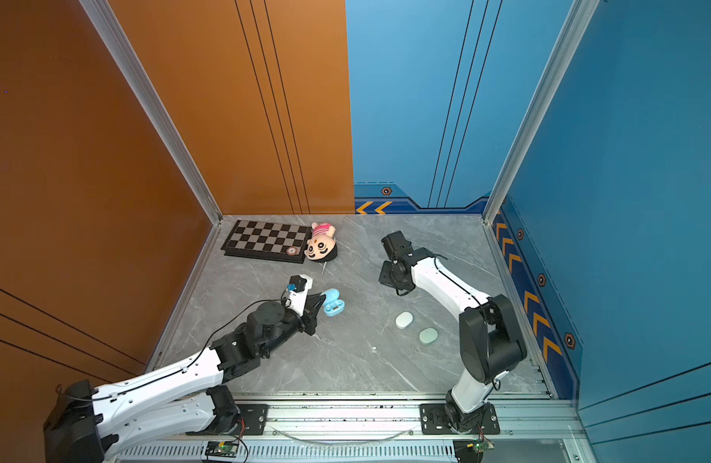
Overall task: Insert the wireless bluetooth earbuds into the charging case
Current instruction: 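Lift the earbud and carry it with the right gripper toward the open case, then lower the earbud into a case slot with the right gripper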
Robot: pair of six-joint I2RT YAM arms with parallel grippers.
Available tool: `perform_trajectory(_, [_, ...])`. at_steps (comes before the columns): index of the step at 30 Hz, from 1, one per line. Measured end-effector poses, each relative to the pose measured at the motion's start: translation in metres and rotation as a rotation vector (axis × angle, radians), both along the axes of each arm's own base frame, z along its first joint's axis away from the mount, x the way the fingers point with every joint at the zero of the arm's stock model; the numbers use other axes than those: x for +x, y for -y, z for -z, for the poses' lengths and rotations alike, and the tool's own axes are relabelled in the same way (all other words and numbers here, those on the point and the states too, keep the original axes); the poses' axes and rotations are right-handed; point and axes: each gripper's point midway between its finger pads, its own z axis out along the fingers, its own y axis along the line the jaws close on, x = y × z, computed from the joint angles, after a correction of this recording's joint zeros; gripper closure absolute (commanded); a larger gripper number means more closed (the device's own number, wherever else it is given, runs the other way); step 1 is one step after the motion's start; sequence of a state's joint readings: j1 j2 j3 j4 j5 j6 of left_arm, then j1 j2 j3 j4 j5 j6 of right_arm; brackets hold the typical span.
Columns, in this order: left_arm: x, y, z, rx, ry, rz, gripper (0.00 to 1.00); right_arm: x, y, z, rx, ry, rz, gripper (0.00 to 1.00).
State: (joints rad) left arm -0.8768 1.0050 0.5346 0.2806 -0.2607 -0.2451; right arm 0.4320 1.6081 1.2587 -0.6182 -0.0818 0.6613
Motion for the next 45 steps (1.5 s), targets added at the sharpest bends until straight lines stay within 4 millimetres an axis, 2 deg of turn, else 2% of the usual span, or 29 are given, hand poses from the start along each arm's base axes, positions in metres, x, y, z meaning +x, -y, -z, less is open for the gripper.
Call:
perform_trajectory(2, [0.008,0.001,0.008,0.012,-0.014,-0.011,1.00,-0.007,-0.016,-0.024,0.106,0.046,-0.072,0.90])
perform_trajectory(6, [0.021,0.007,0.013,0.019,-0.032,-0.010,1.00,-0.022,-0.041,-0.058,0.269,0.092,-0.188,0.89])
perform_trajectory(14, [0.041,0.021,-0.008,-0.032,-0.011,0.017,1.00,-0.053,-0.081,-0.124,0.529,0.175,-0.365,0.89])
perform_trajectory(19, [0.041,0.028,-0.021,-0.057,0.005,0.045,1.00,-0.072,-0.101,-0.151,0.636,0.197,-0.462,0.89])
perform_trajectory(25, [0.038,0.031,-0.030,-0.068,0.022,0.074,1.00,-0.086,-0.114,-0.158,0.686,0.184,-0.533,0.89])
perform_trajectory(34, [0.030,0.030,-0.048,-0.100,0.056,0.109,1.00,-0.097,-0.122,-0.156,0.700,0.163,-0.571,0.89])
perform_trajectory(45, [0.029,0.032,-0.055,-0.113,0.063,0.130,1.00,-0.103,-0.133,-0.147,0.687,0.147,-0.620,0.89])
